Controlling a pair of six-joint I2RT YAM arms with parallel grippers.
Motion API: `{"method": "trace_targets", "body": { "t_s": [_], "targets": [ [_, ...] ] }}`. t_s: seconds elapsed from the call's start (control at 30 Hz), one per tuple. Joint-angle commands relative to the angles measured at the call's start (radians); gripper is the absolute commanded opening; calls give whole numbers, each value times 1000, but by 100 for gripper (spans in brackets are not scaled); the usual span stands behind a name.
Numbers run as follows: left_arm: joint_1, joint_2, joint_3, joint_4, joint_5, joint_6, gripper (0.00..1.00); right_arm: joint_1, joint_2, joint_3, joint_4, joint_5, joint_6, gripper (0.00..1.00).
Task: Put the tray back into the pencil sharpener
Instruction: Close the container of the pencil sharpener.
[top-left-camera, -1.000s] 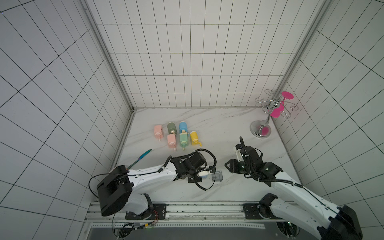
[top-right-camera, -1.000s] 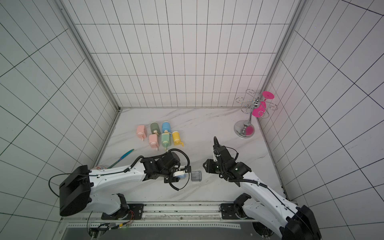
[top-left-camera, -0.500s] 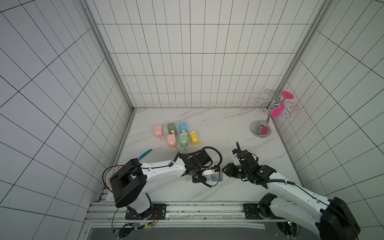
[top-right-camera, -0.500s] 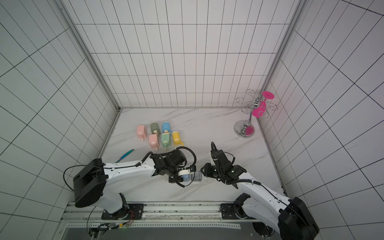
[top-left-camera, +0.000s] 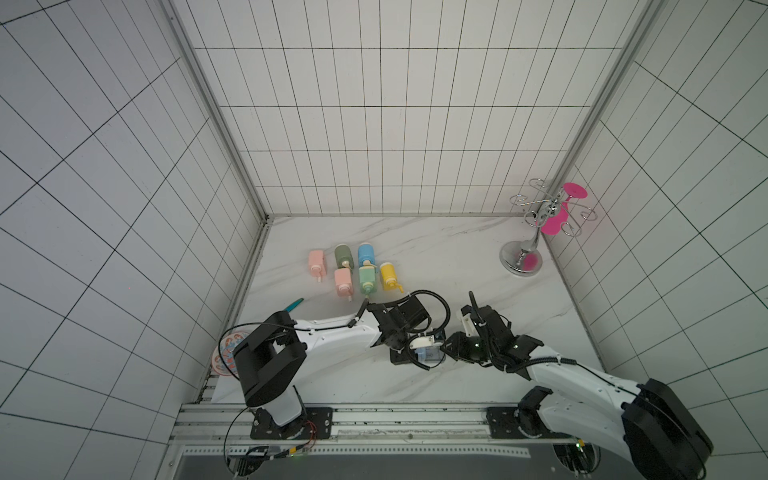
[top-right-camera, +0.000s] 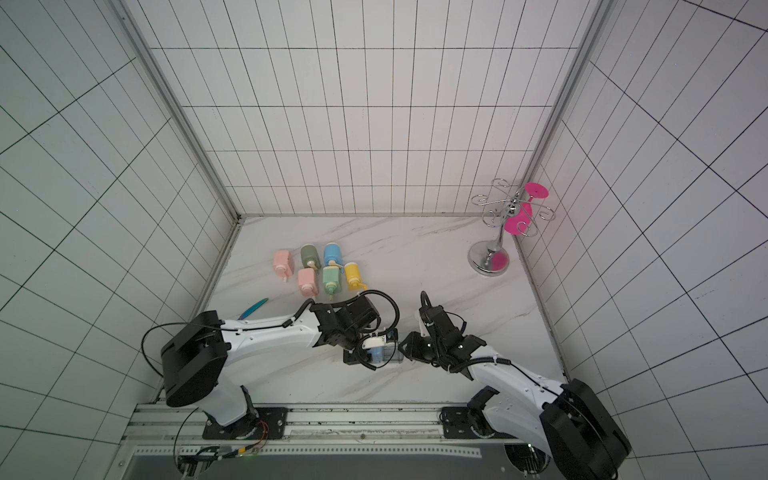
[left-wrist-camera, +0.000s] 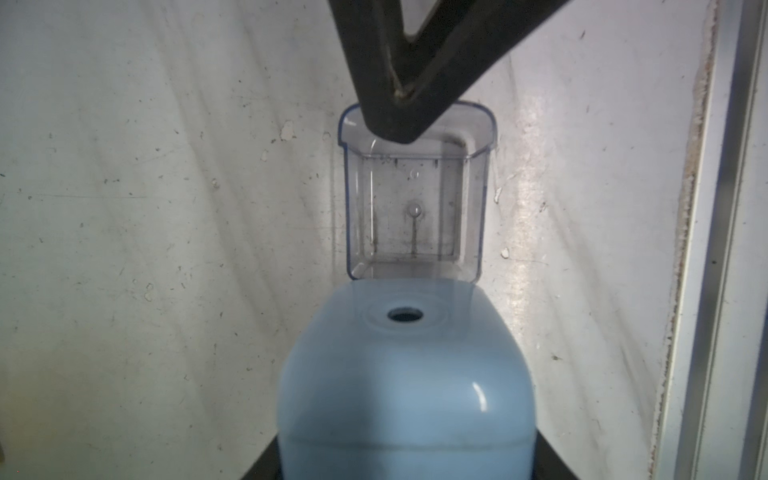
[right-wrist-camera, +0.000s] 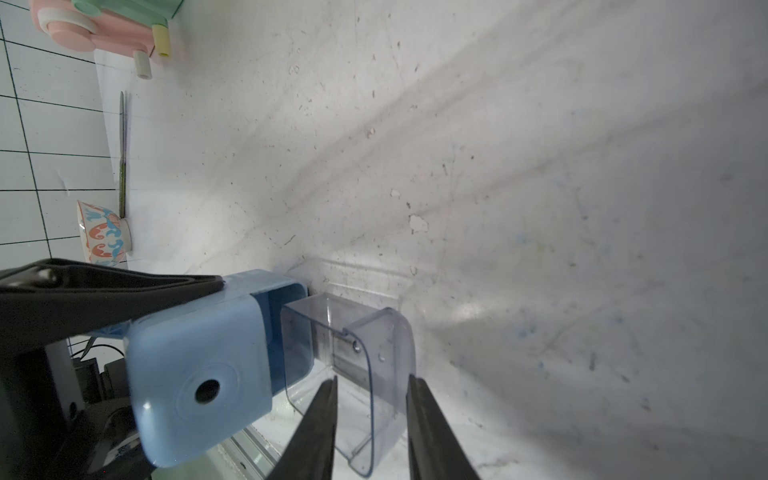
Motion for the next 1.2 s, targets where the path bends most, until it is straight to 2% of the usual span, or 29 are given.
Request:
{"method": "trace_targets", "body": {
  "t_s": [0.0,0.4,0.63,1.17],
  "targets": [
    [1,37,27,-5,14,14,7,8,15,-32,74,-41,23,31],
    [-12,56,31,7,2,19,6,7,110,-67,271,-141,109,27],
    [-38,48,24,8,-82,44,5,3,106,-87,314,-155,142,27],
    [-66,73,50,-14,-147,62,4,-19,146,-133,498,-221,209,26]
  ]
}}
